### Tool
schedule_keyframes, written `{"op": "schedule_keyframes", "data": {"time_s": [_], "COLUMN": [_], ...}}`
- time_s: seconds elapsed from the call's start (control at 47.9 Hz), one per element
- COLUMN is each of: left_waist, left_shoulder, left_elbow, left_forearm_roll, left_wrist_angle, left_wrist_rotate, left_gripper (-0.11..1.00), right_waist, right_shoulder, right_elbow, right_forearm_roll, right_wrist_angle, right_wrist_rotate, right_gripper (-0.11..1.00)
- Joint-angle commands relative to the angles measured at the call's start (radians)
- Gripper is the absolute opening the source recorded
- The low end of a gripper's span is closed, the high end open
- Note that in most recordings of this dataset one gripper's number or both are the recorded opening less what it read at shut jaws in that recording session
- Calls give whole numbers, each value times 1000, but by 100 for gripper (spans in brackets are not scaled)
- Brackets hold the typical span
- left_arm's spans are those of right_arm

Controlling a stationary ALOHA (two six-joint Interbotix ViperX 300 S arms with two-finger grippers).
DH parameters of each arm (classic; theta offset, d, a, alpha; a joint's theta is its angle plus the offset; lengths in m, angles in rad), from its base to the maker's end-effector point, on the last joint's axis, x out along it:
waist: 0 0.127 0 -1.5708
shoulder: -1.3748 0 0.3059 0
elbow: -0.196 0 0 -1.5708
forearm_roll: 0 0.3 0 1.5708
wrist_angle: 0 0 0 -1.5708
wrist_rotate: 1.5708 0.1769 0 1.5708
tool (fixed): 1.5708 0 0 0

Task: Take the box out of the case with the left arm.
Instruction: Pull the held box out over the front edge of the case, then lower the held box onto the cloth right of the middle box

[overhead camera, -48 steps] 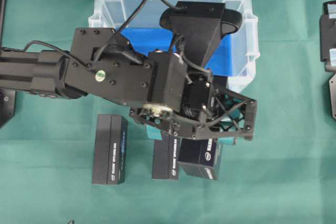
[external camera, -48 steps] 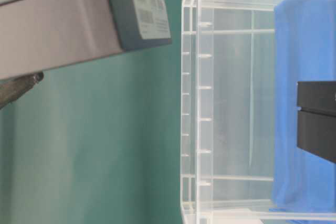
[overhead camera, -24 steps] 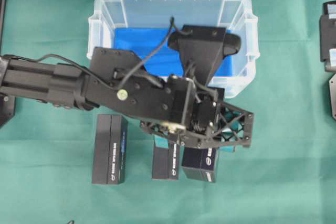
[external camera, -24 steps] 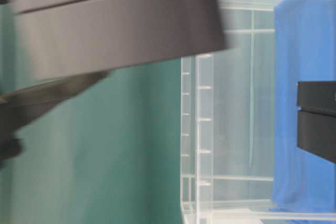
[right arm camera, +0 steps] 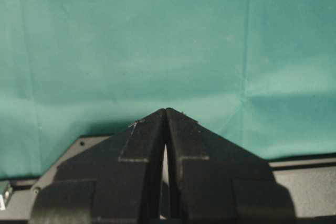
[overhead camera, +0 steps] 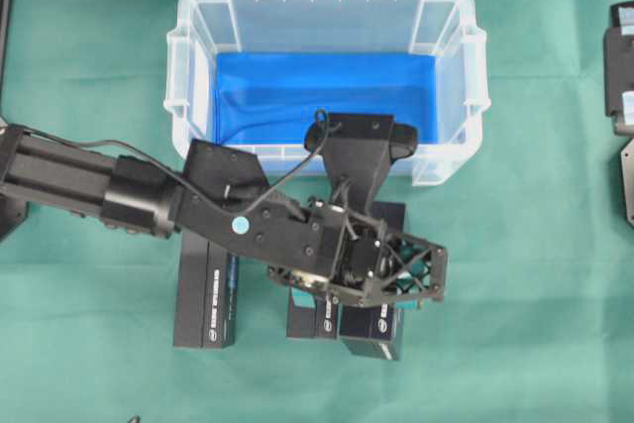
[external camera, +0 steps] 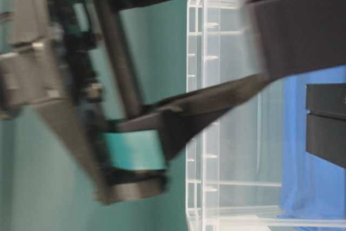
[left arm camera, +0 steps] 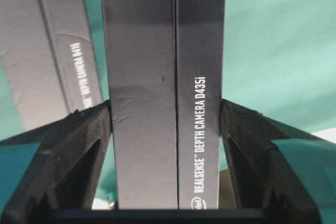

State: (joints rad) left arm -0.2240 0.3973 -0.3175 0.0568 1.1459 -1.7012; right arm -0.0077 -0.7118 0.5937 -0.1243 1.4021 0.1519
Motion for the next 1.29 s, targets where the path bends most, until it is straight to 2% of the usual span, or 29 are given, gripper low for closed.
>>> {"op": "schedule_keyframes", "data": {"time_s": [0.0,0.209,1.211,1.273], "left_waist": [-2,-14,-2,-3], "left_shoulder": [-35,0,11,11], "left_elbow": [15,18,8,11], "left_forearm_roll": [9,25,25,25], "left_wrist_angle": [-31,-64,-106,-101], "left_wrist_rotate": [-11,-43,-37,-35], "left_gripper": [60,60,60,66], "right_waist": [0,0,0,0], "right_shoulder": [-2,-2,-2,-2], "right_elbow": [-11,-11,-11,-11], "right_forearm_roll": [3,3,3,3], "right_wrist_angle": [0,0,0,0], "right_wrist_rotate": [0,2,2,2], "right_gripper": [3,3,3,3]}}
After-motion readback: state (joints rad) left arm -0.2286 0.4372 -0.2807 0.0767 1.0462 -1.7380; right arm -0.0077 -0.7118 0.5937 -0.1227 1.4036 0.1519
